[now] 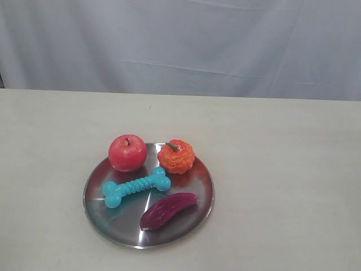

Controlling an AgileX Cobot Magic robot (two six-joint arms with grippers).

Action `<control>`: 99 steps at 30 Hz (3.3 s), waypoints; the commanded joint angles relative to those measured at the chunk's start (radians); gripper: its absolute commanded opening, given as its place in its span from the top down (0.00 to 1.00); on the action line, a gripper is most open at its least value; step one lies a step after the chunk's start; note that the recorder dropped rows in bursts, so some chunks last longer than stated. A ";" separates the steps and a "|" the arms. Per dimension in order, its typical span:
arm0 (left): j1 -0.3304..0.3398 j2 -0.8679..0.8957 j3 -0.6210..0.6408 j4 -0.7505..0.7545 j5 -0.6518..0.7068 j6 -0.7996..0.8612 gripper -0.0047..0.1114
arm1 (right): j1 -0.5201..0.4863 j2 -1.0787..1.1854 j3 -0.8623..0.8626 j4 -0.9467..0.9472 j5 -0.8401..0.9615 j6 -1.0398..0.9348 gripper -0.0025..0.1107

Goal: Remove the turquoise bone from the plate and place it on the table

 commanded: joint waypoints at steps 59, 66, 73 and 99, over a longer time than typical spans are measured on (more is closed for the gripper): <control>-0.007 -0.001 0.003 0.000 -0.003 -0.001 0.96 | 0.655 0.920 -0.434 0.197 0.228 -0.880 0.09; -0.007 -0.001 0.003 0.000 -0.003 -0.001 0.96 | 0.655 1.040 -0.468 0.149 0.172 -0.882 0.09; -0.007 -0.001 0.003 0.000 -0.003 -0.001 0.96 | 0.655 1.175 -0.617 0.144 0.232 -0.882 0.09; -0.007 -0.001 0.003 0.000 -0.003 -0.001 0.96 | 0.551 1.350 -0.723 0.113 0.232 -0.962 0.09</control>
